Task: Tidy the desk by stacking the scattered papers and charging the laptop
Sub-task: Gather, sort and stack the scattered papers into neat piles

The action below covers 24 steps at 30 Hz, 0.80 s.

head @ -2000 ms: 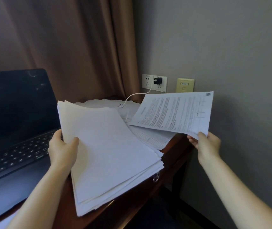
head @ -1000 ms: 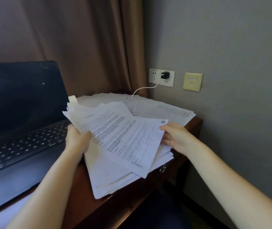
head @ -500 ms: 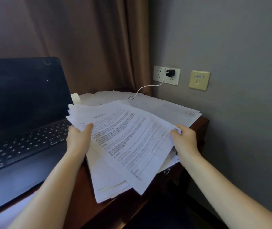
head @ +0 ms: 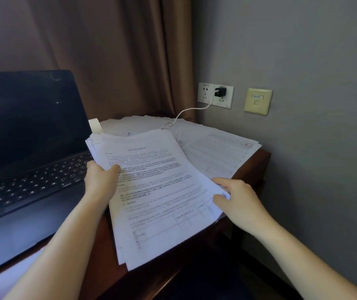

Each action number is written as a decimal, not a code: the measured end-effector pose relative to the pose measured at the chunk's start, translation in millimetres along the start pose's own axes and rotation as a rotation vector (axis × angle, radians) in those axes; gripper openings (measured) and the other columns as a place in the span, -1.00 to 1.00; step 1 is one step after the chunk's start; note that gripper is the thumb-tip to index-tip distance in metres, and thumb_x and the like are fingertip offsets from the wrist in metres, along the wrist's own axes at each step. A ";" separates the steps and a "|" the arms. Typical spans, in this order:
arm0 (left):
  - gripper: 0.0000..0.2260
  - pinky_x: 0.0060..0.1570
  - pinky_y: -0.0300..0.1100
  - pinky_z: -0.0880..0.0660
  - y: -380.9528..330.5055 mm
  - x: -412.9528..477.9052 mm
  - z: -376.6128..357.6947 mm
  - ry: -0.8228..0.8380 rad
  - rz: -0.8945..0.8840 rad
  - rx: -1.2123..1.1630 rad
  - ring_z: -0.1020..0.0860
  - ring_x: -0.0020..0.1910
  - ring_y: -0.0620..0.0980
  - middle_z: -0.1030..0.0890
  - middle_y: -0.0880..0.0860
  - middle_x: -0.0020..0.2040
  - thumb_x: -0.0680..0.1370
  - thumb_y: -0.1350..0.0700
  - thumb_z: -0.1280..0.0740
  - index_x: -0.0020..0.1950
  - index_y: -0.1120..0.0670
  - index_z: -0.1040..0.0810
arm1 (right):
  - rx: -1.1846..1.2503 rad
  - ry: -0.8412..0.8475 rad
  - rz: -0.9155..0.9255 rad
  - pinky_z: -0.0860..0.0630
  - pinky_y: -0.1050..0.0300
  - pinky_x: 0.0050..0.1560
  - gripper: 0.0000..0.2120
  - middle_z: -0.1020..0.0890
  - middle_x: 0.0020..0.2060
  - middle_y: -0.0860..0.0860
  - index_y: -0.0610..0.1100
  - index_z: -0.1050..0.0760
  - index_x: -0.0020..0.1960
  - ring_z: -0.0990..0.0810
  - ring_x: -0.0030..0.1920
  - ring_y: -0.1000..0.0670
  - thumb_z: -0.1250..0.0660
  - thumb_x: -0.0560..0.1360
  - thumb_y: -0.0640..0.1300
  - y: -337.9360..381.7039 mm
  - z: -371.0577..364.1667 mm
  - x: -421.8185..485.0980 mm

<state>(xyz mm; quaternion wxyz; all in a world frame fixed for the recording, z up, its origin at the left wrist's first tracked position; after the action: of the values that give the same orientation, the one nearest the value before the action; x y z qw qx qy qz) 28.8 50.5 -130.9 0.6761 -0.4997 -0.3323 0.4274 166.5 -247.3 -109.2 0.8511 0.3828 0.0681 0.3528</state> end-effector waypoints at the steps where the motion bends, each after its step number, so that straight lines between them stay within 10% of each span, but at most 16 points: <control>1: -0.64 -0.21 -0.05 -0.53 -0.9 -1.5 0.7 -0.003 0.003 0.009 -0.59 -0.04 0.16 -0.59 0.15 0.08 0.48 0.13 -0.30 0.24 0.20 -0.44 | -0.027 0.025 0.010 -0.58 -0.12 -0.04 -0.79 -0.67 -0.17 0.04 -0.04 -0.60 0.00 -0.63 -0.10 -0.07 -0.23 0.47 -0.18 1.4 -0.9 -1.4; 7: -0.65 -0.06 0.02 -0.49 -16.3 -13.5 1.1 0.006 -0.041 -0.004 -0.52 0.03 0.11 -0.48 0.06 0.09 0.56 0.23 -0.27 0.32 0.13 -0.30 | -0.163 -0.110 0.011 -0.37 0.18 0.17 -0.74 -0.56 0.15 -0.02 -0.10 -0.55 0.21 -0.47 0.19 -0.02 -0.28 0.55 -0.09 -15.5 32.1 41.4; 13: -0.63 -0.18 -0.04 -0.47 -25.9 -3.8 23.8 0.039 -0.068 -0.016 -0.51 0.02 0.09 -0.47 0.05 0.11 0.59 0.21 -0.26 0.38 0.06 -0.30 | -0.530 0.217 -0.035 -0.29 0.04 0.35 -0.32 -0.37 0.41 -0.04 -0.15 -0.28 0.44 -0.34 0.38 -0.10 -0.28 0.48 0.23 -26.8 -0.6 82.9; 17: -0.59 -0.14 -0.04 -0.44 -15.5 2.4 32.8 0.081 -0.001 -0.005 -0.50 0.03 0.07 -0.48 0.08 0.21 0.59 0.19 -0.26 0.43 0.06 -0.27 | -0.722 0.322 -0.135 -0.39 0.00 0.23 -0.17 -0.43 0.33 -0.04 -0.12 -0.31 0.39 -0.41 0.28 -0.12 -0.23 0.35 0.45 -26.1 -6.3 102.4; 24: -0.59 -0.19 -0.05 -0.45 -11.2 7.2 37.0 0.084 0.034 -0.018 -0.52 0.04 0.08 -0.50 0.10 0.26 0.59 0.18 -0.27 0.43 0.06 -0.28 | -0.885 0.275 -0.012 -0.41 0.06 -0.10 -0.52 -0.54 0.10 -0.13 -0.16 -0.43 0.16 -0.46 0.00 -0.13 -0.33 0.40 0.16 -1.9 -5.2 121.2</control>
<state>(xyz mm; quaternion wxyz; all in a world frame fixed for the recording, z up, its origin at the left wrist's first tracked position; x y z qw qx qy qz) 2.1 70.0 -109.6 0.6777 -0.5287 -0.2990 0.4146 255.4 -165.9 -95.5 0.9178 -0.0678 0.0254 0.3905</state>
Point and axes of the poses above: each hand's wrist, its own x-axis towards the middle knuckle, its own z-axis out of the back of the hand, y = z × x, the point moved 9 cm from there along x, towards the middle knuckle
